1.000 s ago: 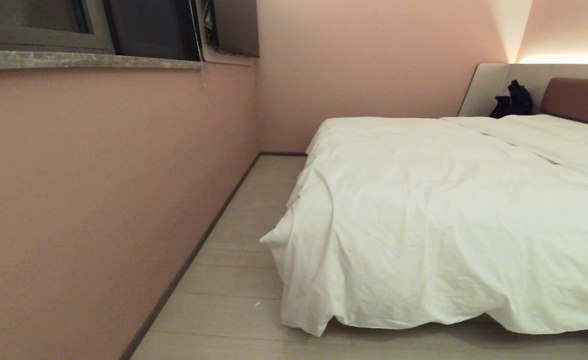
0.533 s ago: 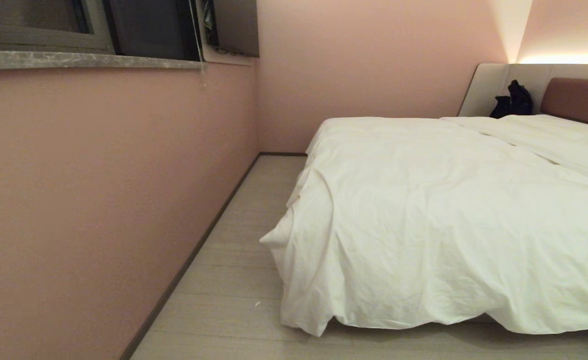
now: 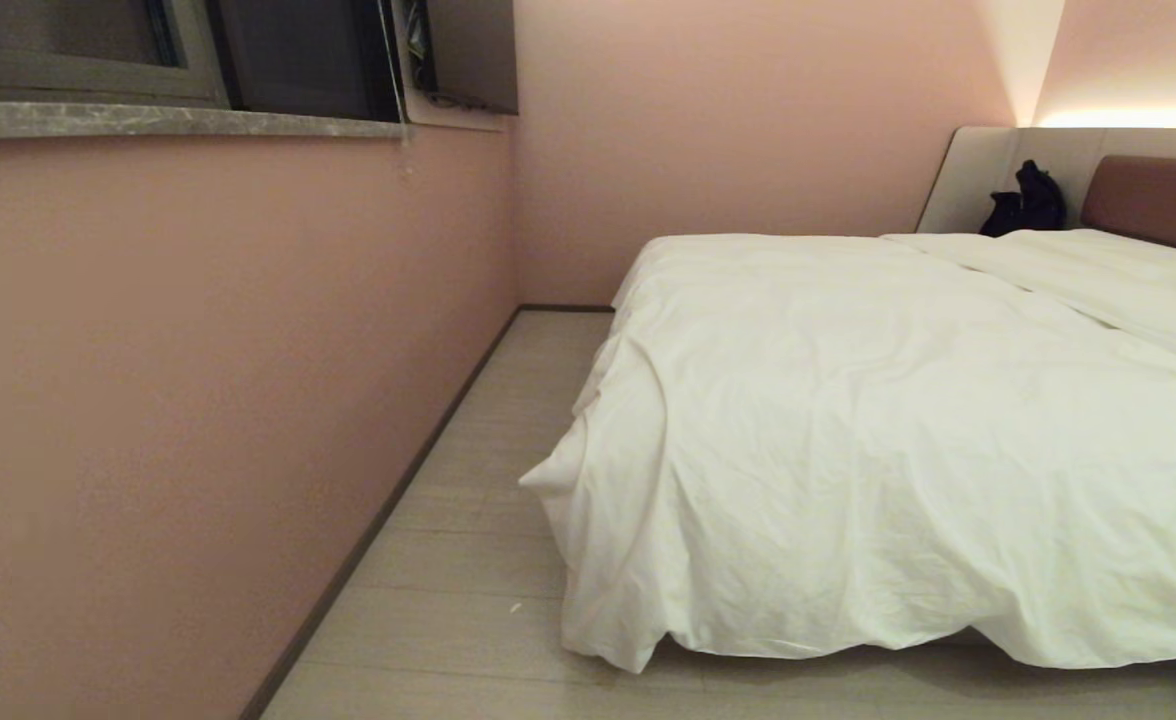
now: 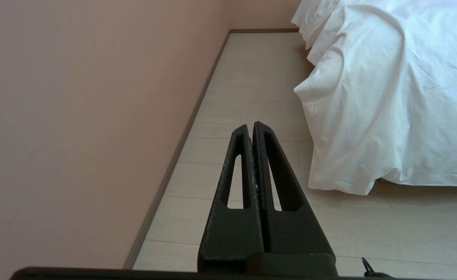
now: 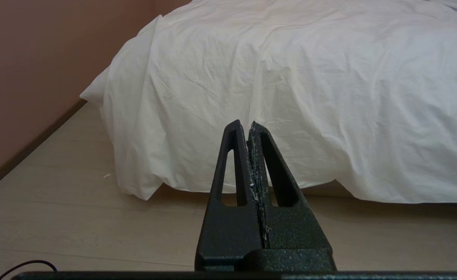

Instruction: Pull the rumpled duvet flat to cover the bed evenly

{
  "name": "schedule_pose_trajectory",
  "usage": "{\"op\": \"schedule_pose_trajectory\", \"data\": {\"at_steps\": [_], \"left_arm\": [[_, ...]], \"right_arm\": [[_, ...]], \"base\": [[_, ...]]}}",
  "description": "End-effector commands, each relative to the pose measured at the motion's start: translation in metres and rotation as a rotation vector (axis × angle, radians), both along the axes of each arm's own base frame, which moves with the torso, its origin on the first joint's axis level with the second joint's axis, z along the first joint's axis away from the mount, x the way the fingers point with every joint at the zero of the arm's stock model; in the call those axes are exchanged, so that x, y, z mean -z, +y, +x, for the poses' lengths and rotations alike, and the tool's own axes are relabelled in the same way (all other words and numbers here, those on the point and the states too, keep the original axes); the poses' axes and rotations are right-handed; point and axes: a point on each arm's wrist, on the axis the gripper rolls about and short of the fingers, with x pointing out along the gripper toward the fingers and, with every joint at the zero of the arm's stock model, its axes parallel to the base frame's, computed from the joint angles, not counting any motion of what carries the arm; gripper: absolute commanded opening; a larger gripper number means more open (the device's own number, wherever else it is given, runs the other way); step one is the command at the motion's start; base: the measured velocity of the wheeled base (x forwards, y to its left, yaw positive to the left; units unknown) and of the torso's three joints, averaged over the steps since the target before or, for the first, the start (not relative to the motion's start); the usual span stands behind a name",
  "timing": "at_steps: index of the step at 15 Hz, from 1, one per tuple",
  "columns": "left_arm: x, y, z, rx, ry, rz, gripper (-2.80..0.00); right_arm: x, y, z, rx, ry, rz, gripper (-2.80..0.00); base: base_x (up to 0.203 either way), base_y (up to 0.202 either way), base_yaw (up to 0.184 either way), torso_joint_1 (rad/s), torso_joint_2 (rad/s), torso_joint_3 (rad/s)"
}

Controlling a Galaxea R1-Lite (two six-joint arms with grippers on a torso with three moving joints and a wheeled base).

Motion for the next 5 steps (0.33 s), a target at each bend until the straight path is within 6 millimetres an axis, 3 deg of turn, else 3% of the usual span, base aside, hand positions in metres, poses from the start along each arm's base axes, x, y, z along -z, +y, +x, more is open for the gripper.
{"op": "schedule_pose_trajectory", "data": {"at_steps": [1, 5], "left_arm": [[0.0001, 0.0, 0.0, 0.0, 0.001, -0.001, -2.8], [0.0, 0.0, 0.0, 0.001, 0.0, 0.0, -2.8]], "right_arm": [[-0.0003, 0.0, 0.0001, -0.001, -0.001, -0.007, -2.8], [-0.0001, -0.0001, 0.0001, 0.001, 0.0, 0.01, -2.8]], "base": [[0.0, 0.0, 0.0, 0.0, 0.0, 0.0], [0.0, 0.0, 0.0, 0.0, 0.0, 0.0]]}}
